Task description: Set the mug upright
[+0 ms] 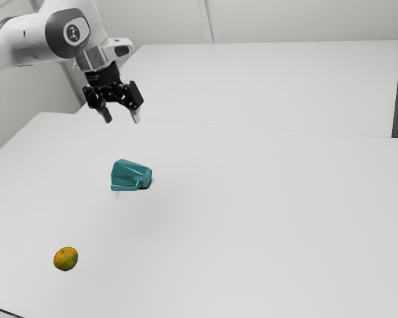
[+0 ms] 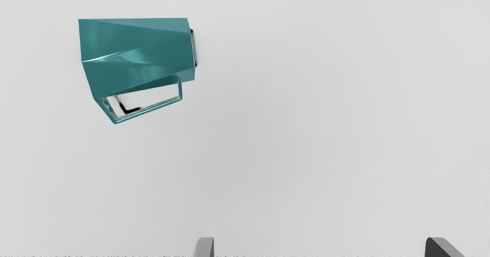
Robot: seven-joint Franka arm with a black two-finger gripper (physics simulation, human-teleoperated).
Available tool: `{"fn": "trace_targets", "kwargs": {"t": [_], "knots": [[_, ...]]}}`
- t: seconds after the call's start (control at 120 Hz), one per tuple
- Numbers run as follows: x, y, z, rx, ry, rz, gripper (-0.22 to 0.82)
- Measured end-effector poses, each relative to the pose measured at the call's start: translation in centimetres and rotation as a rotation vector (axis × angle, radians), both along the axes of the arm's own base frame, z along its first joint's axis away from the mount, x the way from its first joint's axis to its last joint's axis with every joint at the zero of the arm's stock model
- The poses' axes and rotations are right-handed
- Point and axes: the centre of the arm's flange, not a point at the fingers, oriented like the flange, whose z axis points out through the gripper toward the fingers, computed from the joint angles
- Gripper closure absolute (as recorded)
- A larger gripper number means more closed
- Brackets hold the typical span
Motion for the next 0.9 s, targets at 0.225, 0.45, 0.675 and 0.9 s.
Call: {"fn": "trace_targets", "kwargs": {"t": [0.225,0.45,0.675,0.9], "knots": [[-1.2,9.1,-4.6,-0.158,0.021,0.085,0.00],[-0.2,14.8,-9.8,-0.277,0.001,0.017,0.00],[2.2,22.1,-17.1,-0.371,-0.014,-0.023,0.00],[3.5,24.7,-19.9,-0.517,-0.099,-0.044,0.00]]}}
